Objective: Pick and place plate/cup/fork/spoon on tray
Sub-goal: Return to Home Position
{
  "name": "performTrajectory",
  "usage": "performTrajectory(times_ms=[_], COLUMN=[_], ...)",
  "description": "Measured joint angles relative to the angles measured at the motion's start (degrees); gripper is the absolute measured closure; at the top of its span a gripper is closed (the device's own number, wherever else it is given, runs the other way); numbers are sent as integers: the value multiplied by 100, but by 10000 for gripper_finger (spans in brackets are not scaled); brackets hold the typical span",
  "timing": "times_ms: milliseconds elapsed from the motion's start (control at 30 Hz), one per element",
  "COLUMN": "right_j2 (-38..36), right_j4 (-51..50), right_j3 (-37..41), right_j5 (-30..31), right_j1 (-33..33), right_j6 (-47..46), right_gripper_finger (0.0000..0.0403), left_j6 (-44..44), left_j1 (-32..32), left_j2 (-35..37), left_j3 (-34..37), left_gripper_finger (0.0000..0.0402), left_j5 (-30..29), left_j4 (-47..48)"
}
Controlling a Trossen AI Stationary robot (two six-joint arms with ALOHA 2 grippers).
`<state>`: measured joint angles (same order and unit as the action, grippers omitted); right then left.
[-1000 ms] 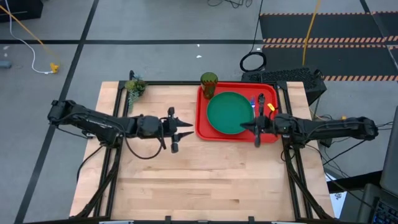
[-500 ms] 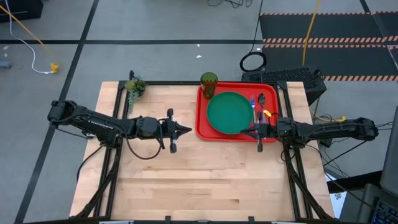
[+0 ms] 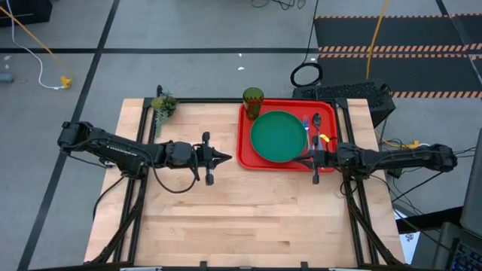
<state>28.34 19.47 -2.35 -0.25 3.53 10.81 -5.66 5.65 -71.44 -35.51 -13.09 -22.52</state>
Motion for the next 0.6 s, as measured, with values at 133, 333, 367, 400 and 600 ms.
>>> performTrajectory(times_ms=[133, 333, 367, 400, 600], right_j2=[-245, -660, -709, -759, -999], right_j4=[-265, -761, -840, -929, -1329], right_j3=[4, 11, 11, 11, 15], right_j5=[-4, -243, -319, -413, -582], right_j1=[0, 0, 0, 0, -62], right_j6=[41, -158, -218, -261, -535], right_gripper_finger=[403, 403, 403, 403, 403], left_j6=[-14, -61, -63, -47, 84], left_j1=[0, -19, -33, -57, -153], left_j2=[0, 46, 46, 53, 71], left_j3=[0, 2, 2, 2, 2], left_gripper_finger=[395, 390, 389, 390, 395], left_j5=[-30, -41, -41, -41, -44], left_j4=[32, 241, 304, 342, 460])
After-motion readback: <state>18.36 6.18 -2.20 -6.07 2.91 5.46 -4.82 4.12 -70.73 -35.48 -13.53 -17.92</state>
